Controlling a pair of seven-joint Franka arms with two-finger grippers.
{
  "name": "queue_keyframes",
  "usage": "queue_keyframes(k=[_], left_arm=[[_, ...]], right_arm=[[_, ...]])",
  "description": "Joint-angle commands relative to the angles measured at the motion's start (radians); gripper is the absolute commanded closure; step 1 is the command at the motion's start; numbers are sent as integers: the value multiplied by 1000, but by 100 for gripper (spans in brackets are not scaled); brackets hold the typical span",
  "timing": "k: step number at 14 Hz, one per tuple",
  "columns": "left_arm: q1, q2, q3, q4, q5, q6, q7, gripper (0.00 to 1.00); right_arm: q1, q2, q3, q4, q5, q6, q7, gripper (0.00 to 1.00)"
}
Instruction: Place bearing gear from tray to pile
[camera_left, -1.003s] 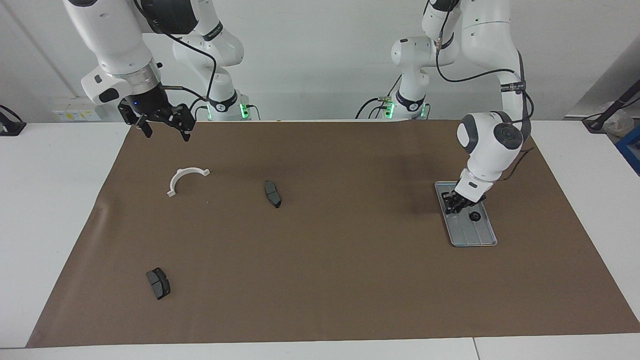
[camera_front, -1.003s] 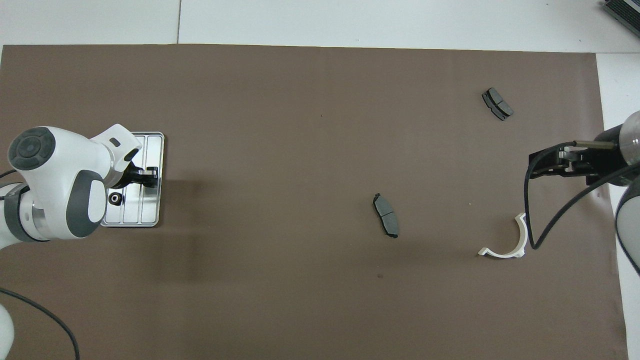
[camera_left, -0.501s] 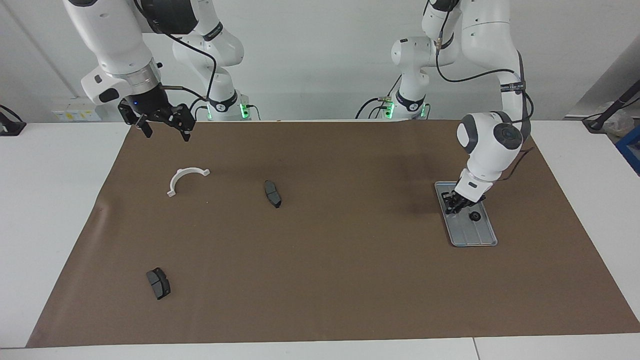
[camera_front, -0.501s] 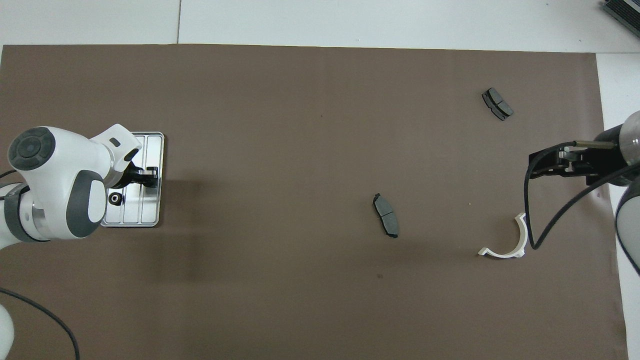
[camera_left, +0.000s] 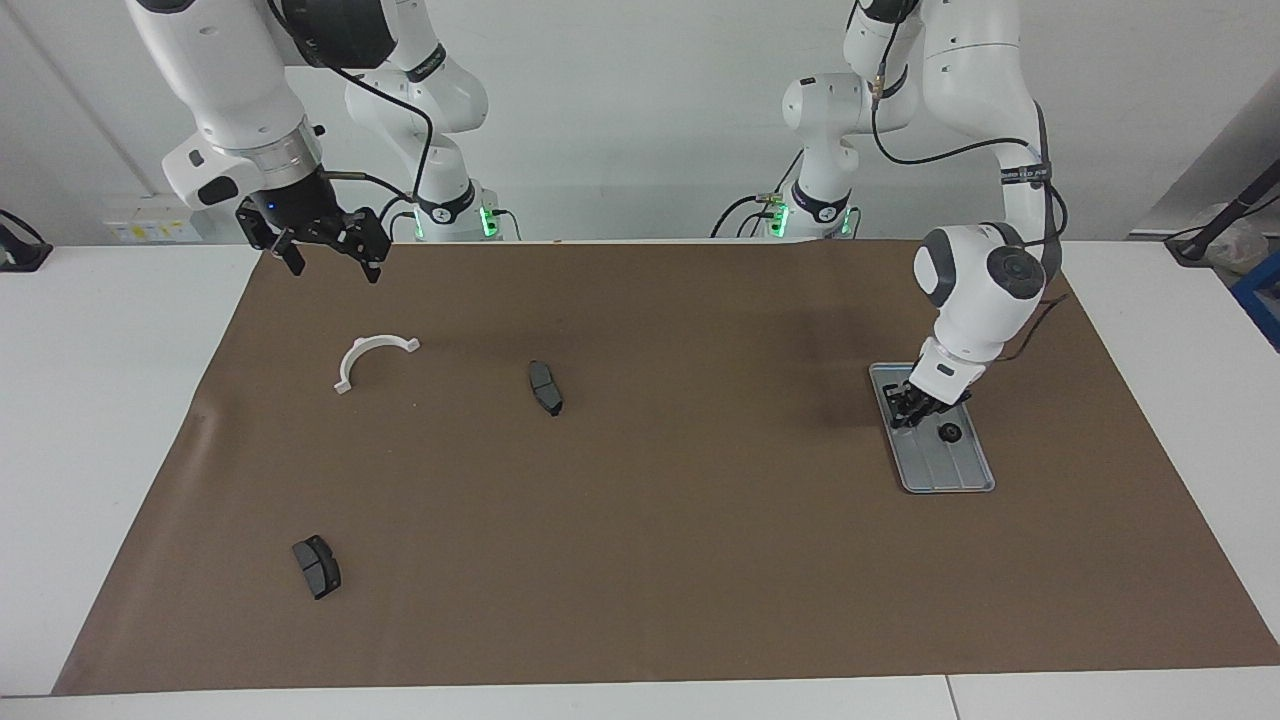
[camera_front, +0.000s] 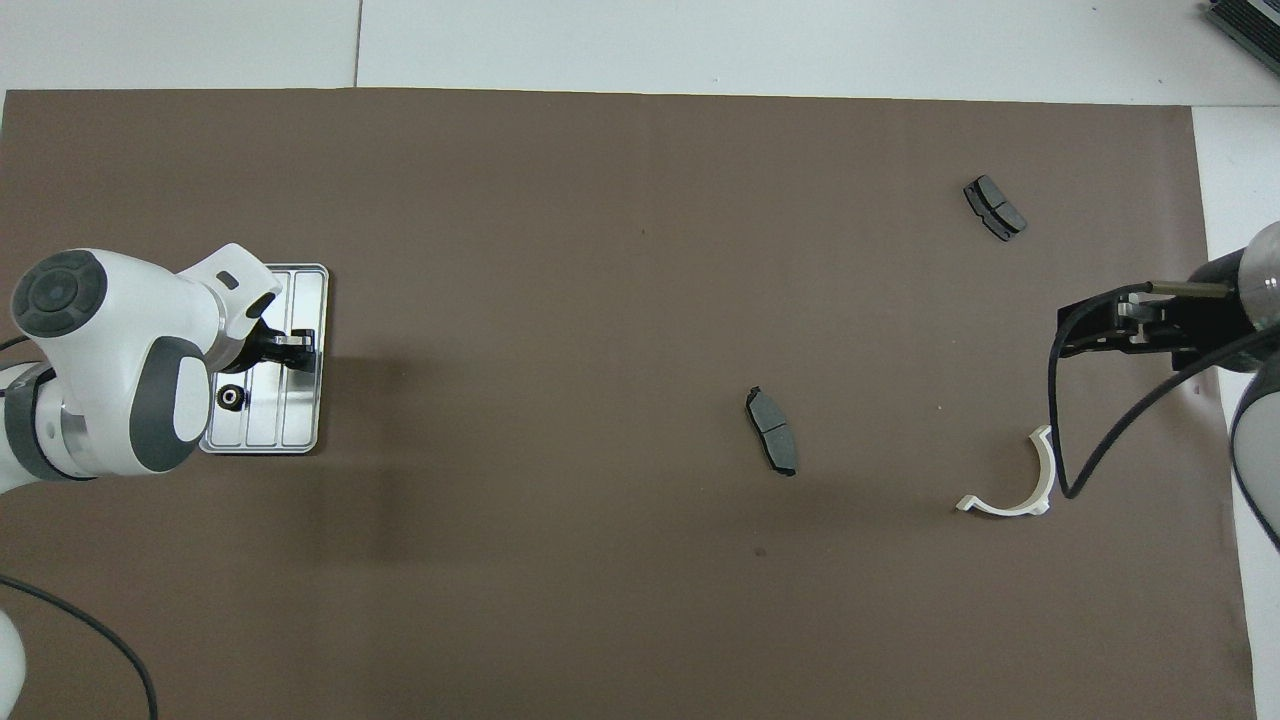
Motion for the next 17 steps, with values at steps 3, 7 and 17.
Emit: queue_keyframes(k=[3, 7, 17], left_arm=[[-119, 37, 11, 164, -3, -164, -166, 100], [-309, 35, 12, 163, 4, -194, -423, 100], [-619, 227, 9, 355, -5, -122, -809, 100]], right_arm=[[-16, 3, 7, 9, 16, -11, -37, 0], [-16, 3, 7, 9, 18, -11, -37, 0], [-19, 3, 7, 9, 16, -8, -39, 0]])
